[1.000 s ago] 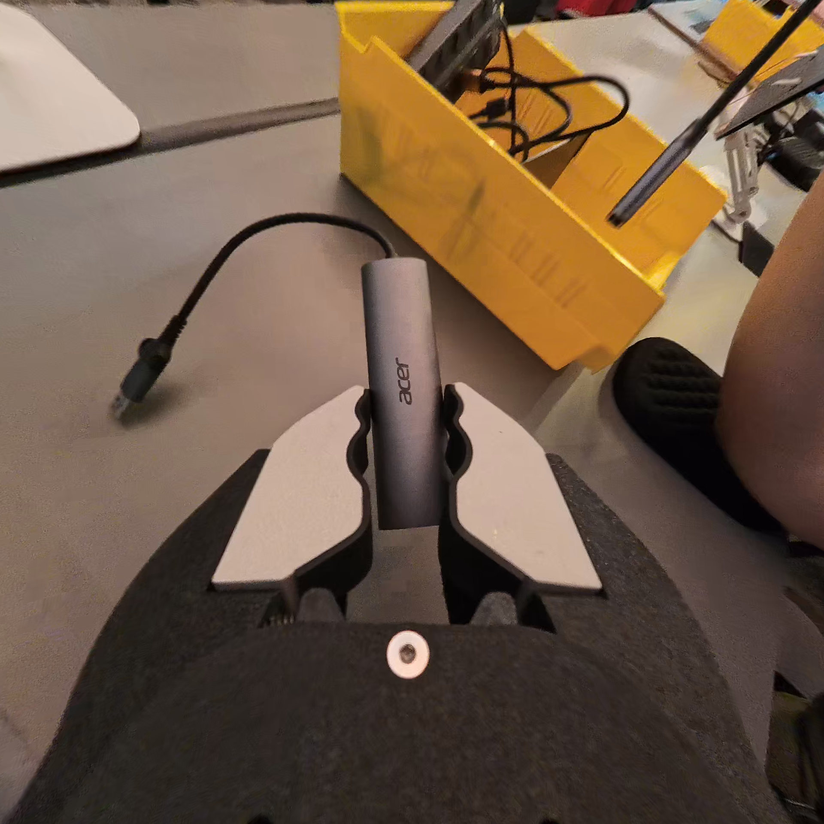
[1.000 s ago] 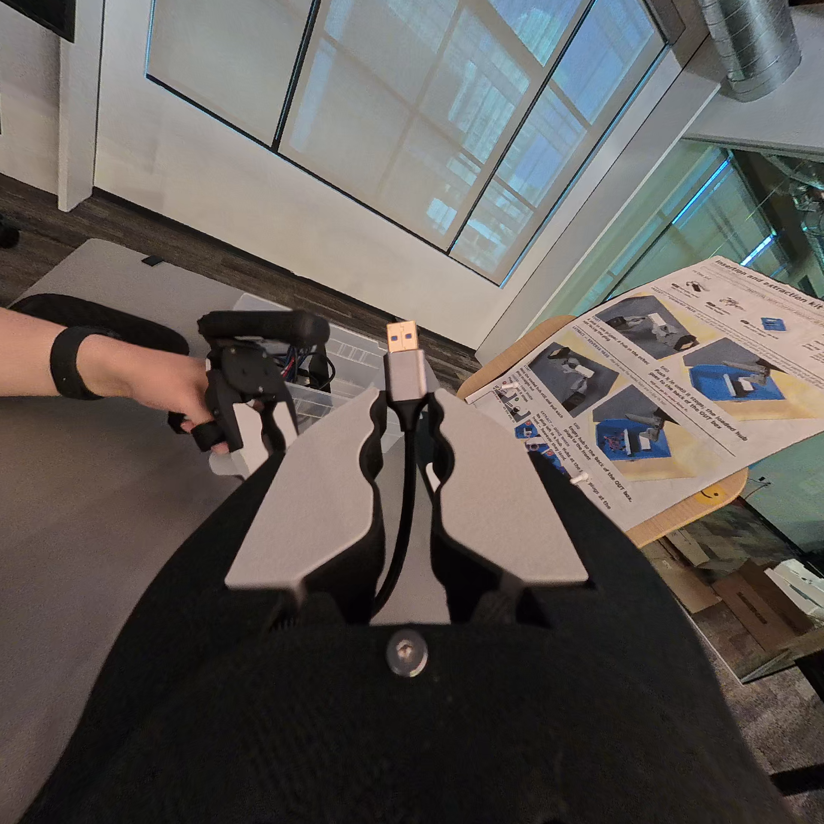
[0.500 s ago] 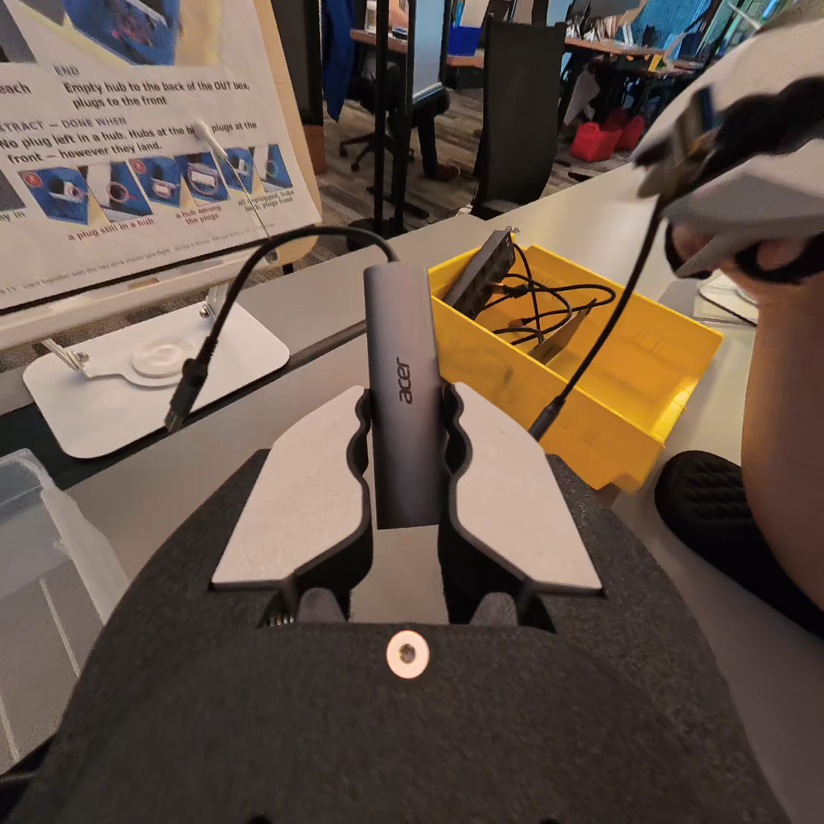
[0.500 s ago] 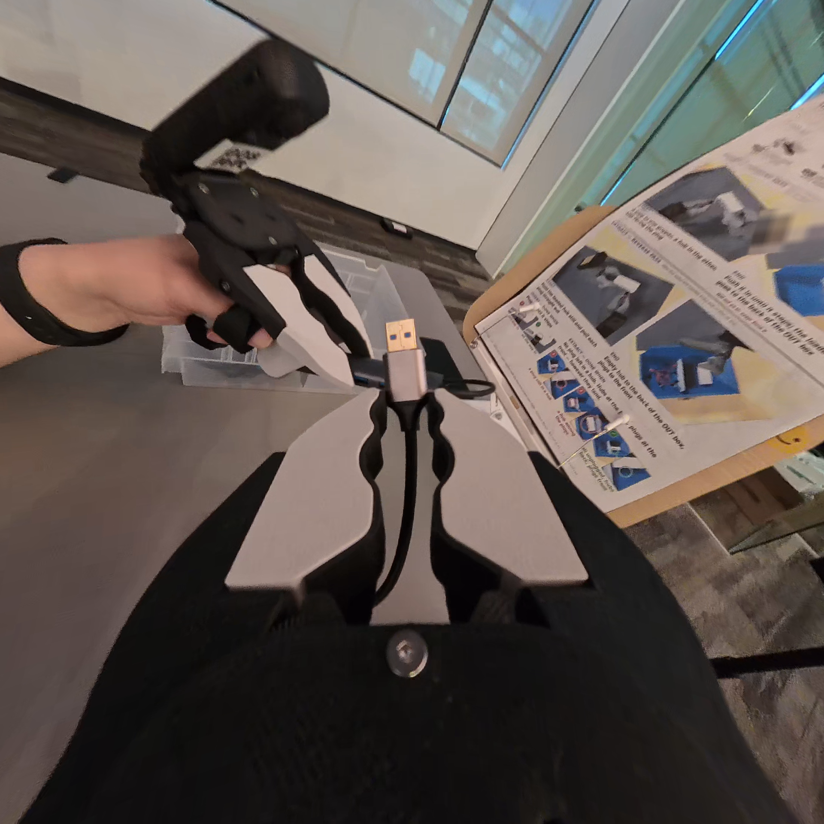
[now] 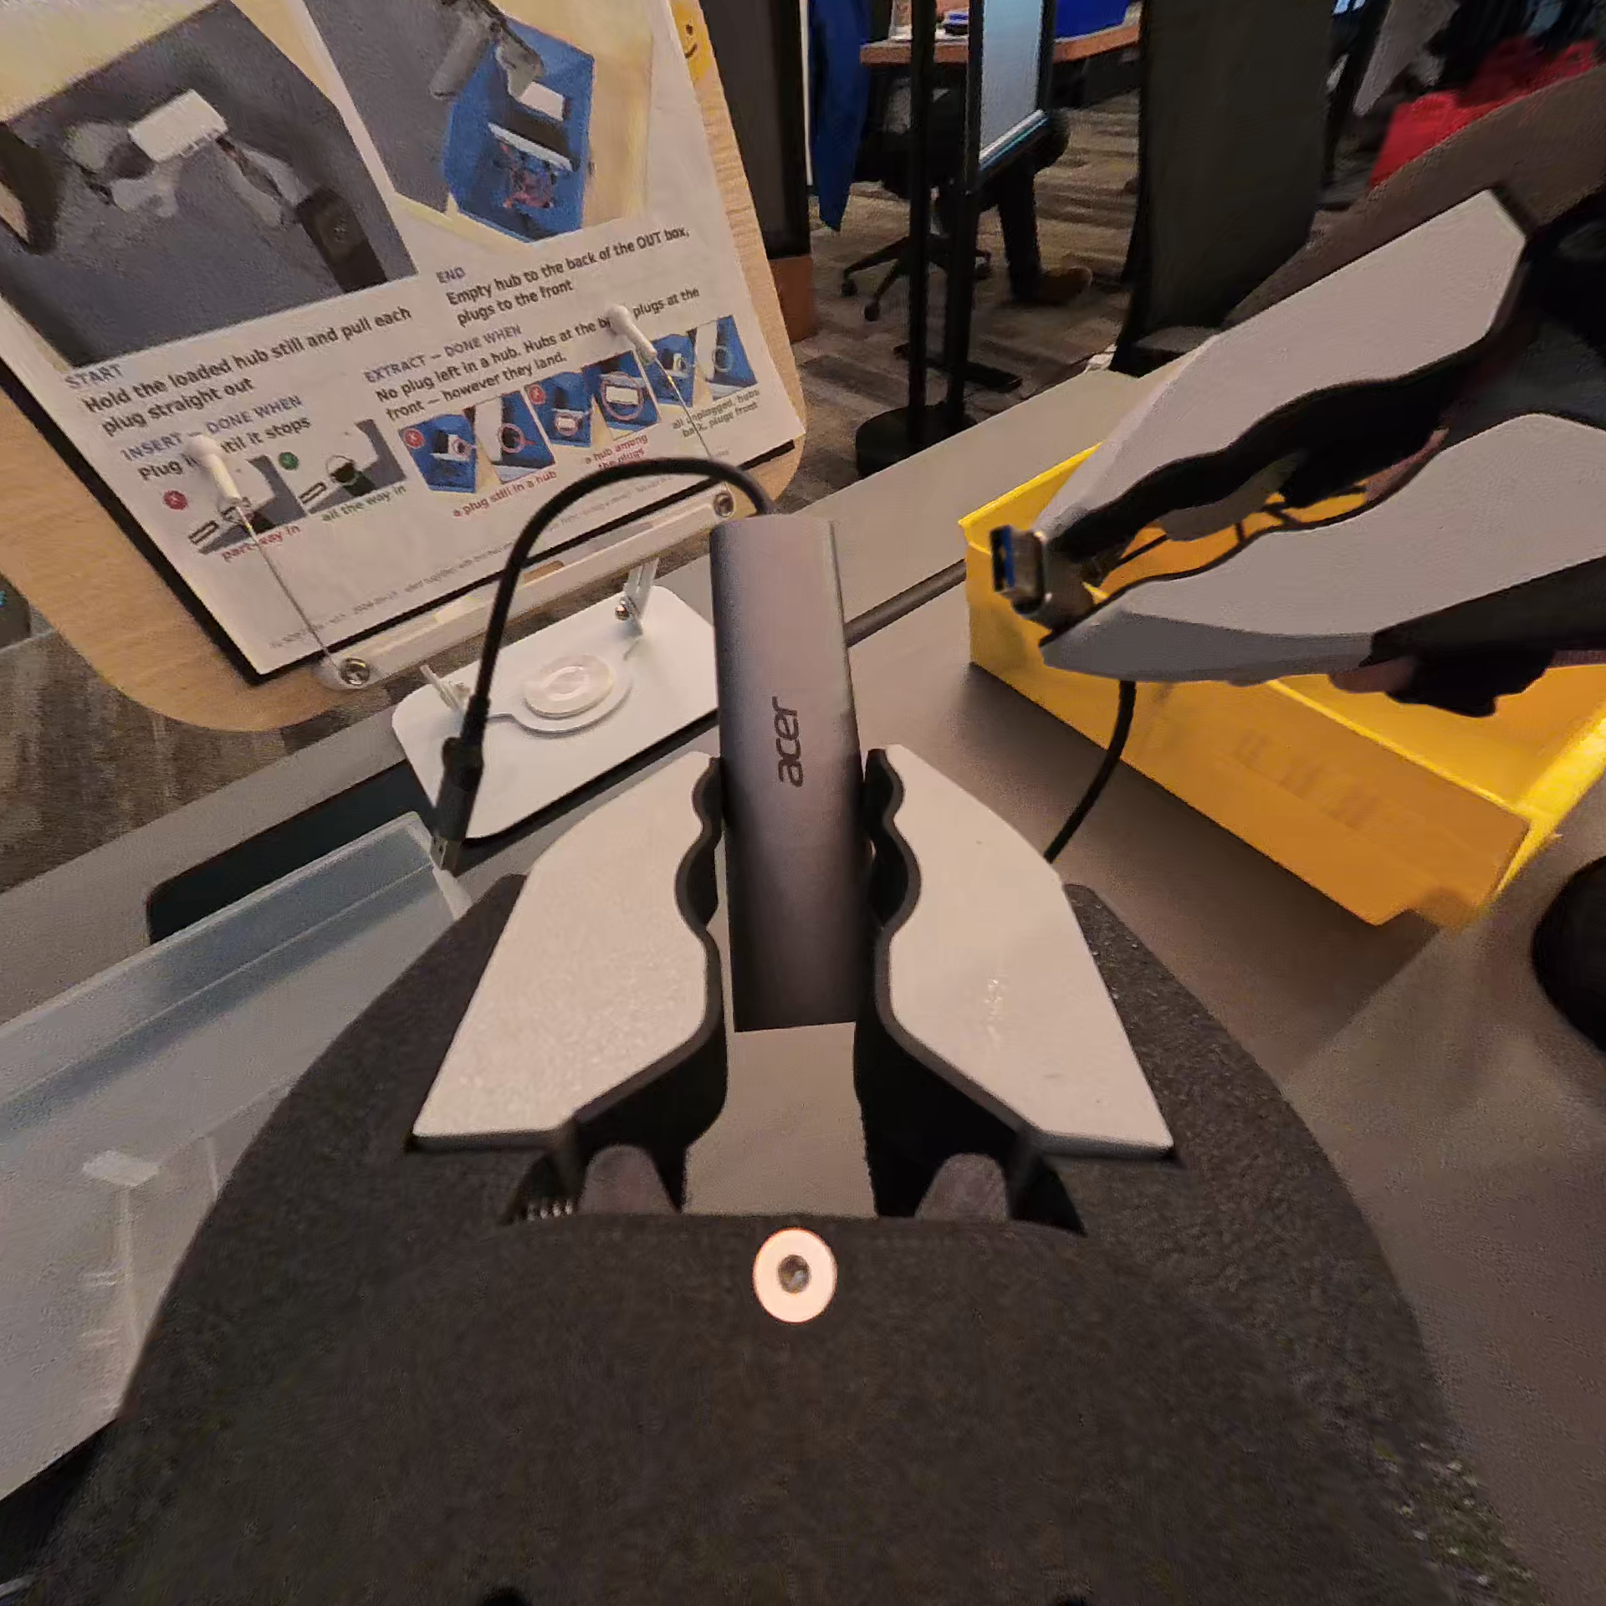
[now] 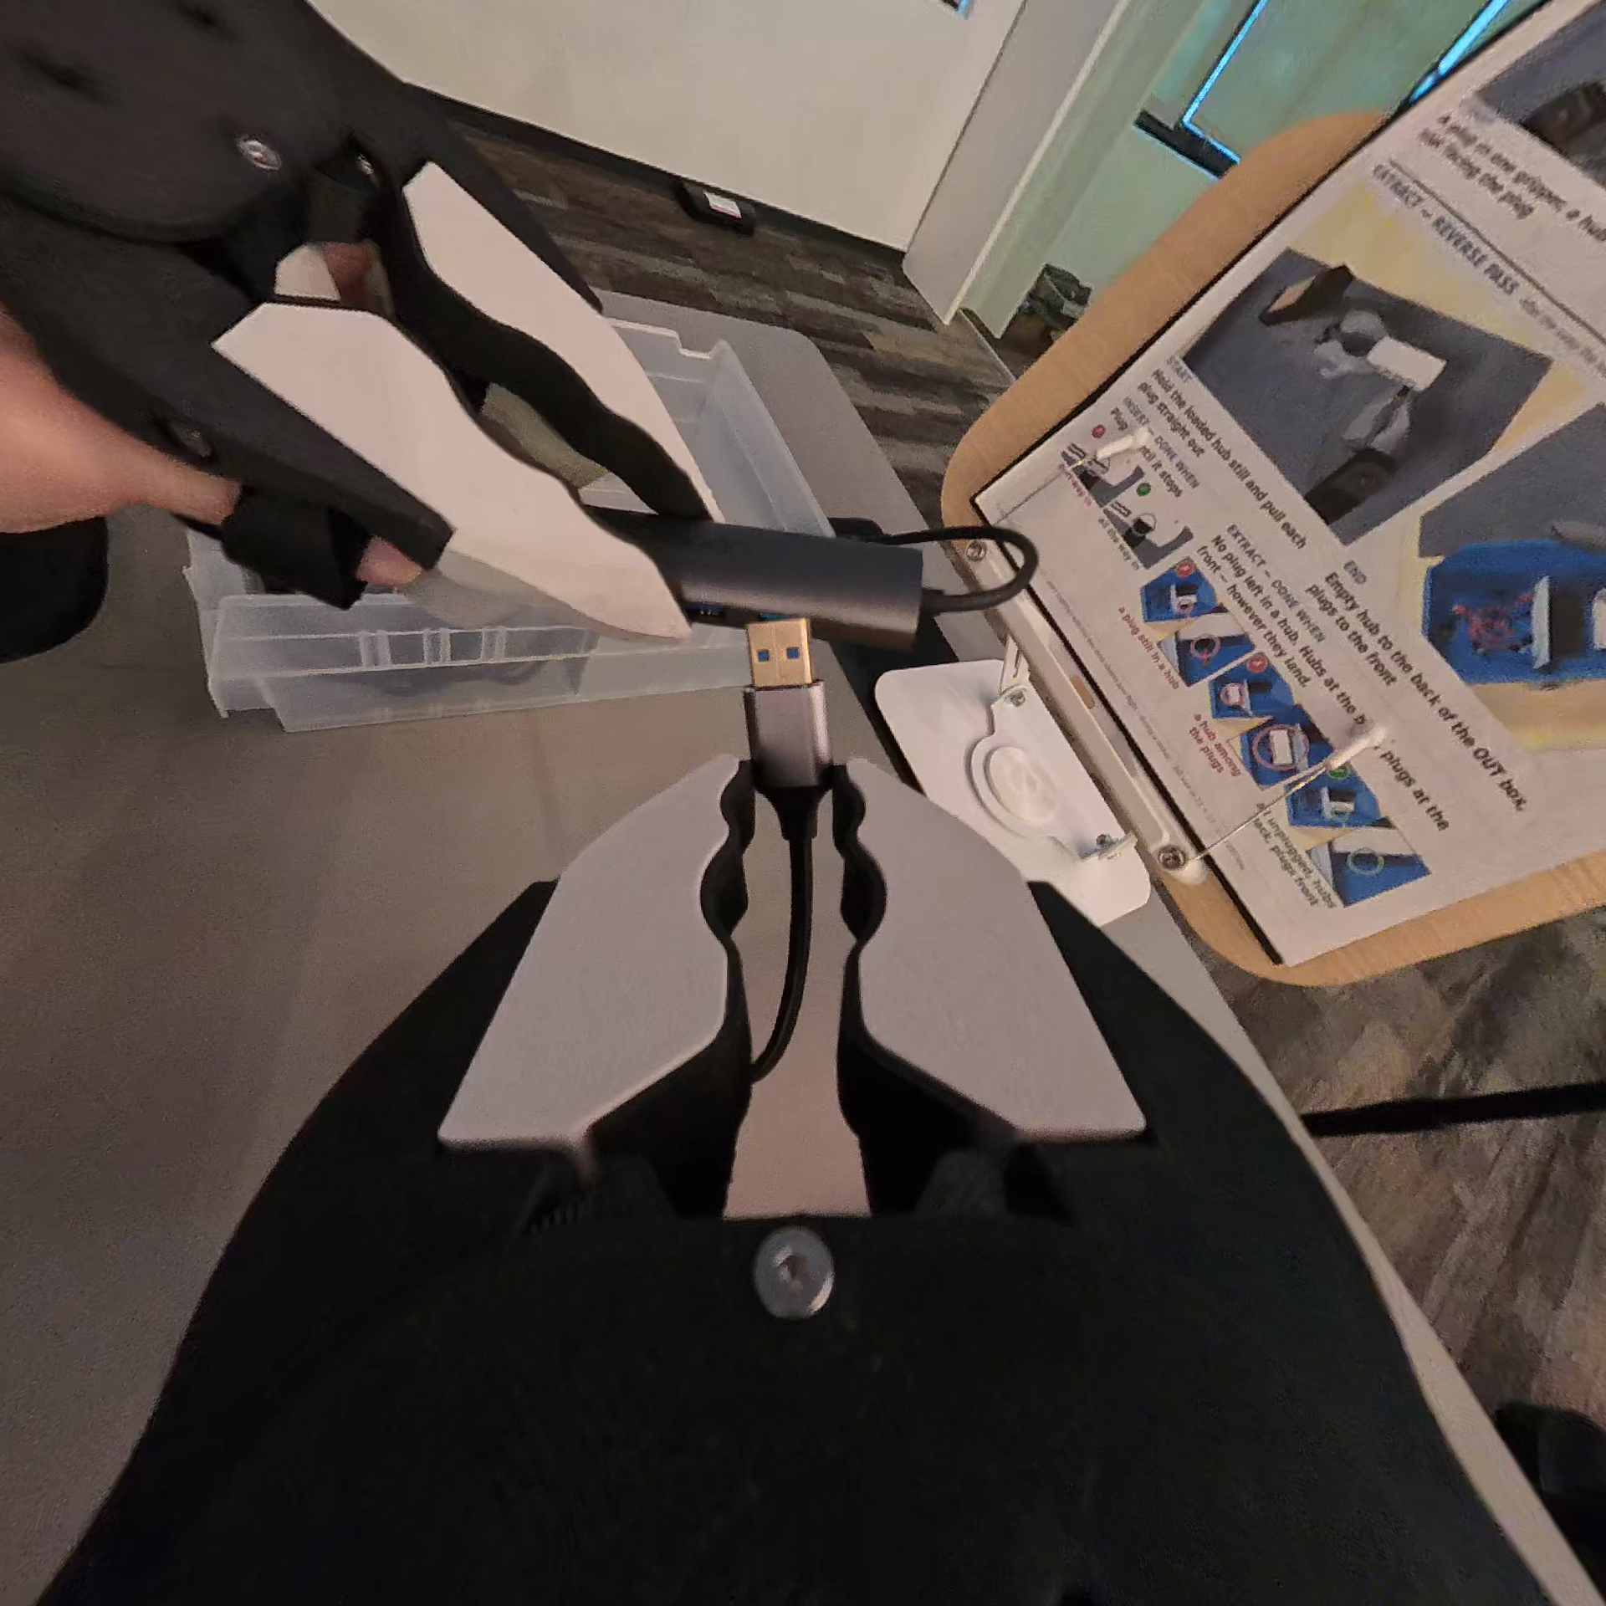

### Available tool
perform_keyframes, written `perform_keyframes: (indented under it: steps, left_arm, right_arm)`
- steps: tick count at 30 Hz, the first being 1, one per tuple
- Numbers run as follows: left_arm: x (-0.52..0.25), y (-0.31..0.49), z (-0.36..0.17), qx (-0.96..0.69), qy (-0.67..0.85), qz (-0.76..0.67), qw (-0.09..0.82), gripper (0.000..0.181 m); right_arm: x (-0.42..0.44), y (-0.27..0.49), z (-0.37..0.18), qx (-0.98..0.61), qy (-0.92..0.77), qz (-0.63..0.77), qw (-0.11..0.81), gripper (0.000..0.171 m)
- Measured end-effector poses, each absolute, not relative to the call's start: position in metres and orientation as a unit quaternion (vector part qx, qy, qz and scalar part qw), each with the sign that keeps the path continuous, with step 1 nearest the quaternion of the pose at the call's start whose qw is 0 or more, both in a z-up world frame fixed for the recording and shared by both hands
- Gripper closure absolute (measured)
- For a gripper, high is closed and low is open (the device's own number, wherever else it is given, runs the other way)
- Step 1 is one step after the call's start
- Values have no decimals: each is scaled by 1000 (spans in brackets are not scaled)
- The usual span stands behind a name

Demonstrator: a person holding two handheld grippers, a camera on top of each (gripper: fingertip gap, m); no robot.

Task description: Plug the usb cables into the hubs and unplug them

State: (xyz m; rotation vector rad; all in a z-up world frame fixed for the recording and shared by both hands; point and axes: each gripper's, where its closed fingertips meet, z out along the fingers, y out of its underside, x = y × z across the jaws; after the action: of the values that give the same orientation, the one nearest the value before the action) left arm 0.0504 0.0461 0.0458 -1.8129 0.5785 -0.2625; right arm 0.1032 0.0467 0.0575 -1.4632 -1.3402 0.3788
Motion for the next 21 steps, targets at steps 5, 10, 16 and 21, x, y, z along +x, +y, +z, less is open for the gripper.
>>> perform_keyframes:
  steps: [5,10,16,21]
  left_arm:
    - [51,47,45,-771,252,-92,577,150]
    - [53,48,46,-768,256,-81,582,150]
    - [48,49,45,-771,251,-75,580,150]
    - [42,50,47,-769,249,-65,585,150]
  right_arm:
    - [100,51,46,-649,-543,167,506,154]
    - [99,55,39,-673,-525,193,484,154]
    - [99,61,27,-685,-521,215,462,154]
    - [100,57,30,-687,-519,225,456,154]
